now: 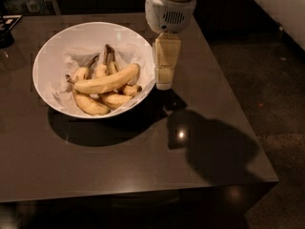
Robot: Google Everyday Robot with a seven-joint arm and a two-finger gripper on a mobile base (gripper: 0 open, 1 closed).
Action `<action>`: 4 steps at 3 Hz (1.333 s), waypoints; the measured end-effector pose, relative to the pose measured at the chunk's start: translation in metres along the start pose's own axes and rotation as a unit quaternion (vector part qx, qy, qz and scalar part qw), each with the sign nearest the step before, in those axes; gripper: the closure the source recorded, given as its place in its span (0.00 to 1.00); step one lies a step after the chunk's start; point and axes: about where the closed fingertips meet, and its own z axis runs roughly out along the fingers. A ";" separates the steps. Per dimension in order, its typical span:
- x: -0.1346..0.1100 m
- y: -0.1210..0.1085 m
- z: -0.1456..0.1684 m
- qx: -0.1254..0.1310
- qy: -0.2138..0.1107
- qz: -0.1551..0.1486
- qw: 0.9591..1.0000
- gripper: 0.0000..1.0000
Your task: Pick banana from white bowl
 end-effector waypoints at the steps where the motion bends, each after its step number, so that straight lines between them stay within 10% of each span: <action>1: -0.022 -0.007 0.013 0.003 -0.016 0.003 1.000 0.00; 4: -0.075 -0.018 0.068 -0.034 -0.027 -0.015 0.999 0.37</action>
Offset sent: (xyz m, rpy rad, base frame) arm 0.0275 0.0811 -0.0362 0.0444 0.0469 0.0418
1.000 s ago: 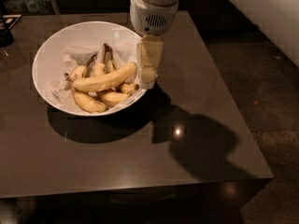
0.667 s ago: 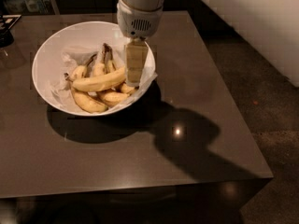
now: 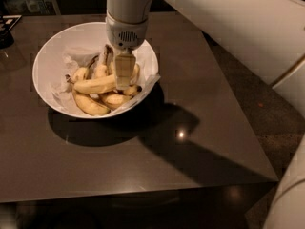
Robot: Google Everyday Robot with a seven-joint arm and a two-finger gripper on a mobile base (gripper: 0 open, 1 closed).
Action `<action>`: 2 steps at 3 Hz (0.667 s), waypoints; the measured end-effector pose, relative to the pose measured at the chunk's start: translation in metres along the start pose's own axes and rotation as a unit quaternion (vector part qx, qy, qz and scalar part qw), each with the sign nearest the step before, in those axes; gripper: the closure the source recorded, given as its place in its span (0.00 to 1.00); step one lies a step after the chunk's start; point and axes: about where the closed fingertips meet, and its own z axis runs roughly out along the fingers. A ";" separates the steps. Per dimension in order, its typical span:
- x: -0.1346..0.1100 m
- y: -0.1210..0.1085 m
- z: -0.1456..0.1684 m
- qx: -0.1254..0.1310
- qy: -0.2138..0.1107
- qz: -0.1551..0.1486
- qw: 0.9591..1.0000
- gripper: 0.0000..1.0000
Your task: Pick banana from white bowl
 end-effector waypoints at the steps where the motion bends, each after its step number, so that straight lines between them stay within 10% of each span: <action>1: -0.009 -0.002 0.016 -0.011 0.011 -0.016 1.000 0.42; 2: -0.013 -0.003 0.032 -0.024 0.021 -0.030 0.999 0.42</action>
Offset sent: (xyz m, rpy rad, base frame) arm 0.0081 0.0254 -0.0464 -0.1035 0.0646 0.0921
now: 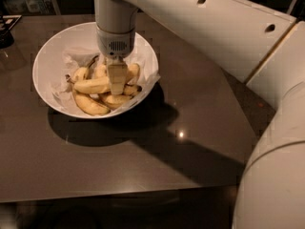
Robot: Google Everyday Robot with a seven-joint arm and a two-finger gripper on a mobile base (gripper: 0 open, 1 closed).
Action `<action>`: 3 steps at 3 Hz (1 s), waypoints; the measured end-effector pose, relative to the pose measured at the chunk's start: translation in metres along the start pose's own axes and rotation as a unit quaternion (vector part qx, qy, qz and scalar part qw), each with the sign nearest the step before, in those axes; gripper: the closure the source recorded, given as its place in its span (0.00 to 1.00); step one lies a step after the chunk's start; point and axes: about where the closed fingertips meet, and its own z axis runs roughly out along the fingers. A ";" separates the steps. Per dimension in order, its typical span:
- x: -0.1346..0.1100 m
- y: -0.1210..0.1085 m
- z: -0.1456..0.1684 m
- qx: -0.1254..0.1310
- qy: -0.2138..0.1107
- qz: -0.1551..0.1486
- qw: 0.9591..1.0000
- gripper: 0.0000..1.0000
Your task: Pick banana from white bowl
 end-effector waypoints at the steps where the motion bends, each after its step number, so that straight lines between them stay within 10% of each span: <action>1: 0.000 -0.002 0.017 -0.015 0.005 -0.006 1.000 0.41; 3: 0.002 -0.002 0.018 -0.011 0.009 -0.004 1.000 0.83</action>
Offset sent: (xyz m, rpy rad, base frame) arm 0.0026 -0.0096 -0.0343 -0.0492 -0.0109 -0.0126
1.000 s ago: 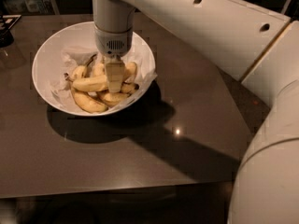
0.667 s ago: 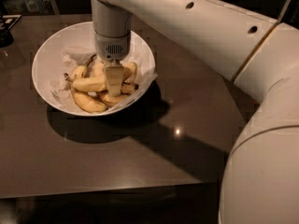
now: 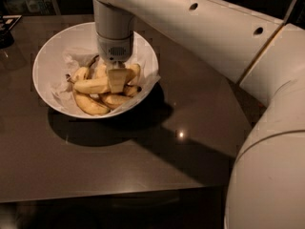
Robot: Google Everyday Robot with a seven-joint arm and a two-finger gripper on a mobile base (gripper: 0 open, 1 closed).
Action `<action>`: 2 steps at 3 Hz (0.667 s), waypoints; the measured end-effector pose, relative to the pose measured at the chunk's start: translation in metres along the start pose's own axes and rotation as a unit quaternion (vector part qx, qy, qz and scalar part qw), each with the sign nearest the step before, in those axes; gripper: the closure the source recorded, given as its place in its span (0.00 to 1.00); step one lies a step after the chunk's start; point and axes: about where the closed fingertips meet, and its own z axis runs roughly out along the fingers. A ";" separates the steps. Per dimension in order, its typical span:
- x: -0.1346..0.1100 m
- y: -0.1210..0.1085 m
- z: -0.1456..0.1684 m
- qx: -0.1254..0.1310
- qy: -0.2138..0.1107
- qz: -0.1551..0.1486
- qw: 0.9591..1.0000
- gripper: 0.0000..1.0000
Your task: Pick banana from white bowl
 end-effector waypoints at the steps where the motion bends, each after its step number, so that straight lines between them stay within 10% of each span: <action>1: 0.000 0.001 -0.007 0.006 -0.008 0.004 1.000 1.00; 2: 0.005 0.009 -0.028 0.021 -0.031 0.011 0.999 1.00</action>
Offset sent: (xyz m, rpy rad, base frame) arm -0.0294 -0.0303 0.0610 0.1577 -0.0482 -0.0379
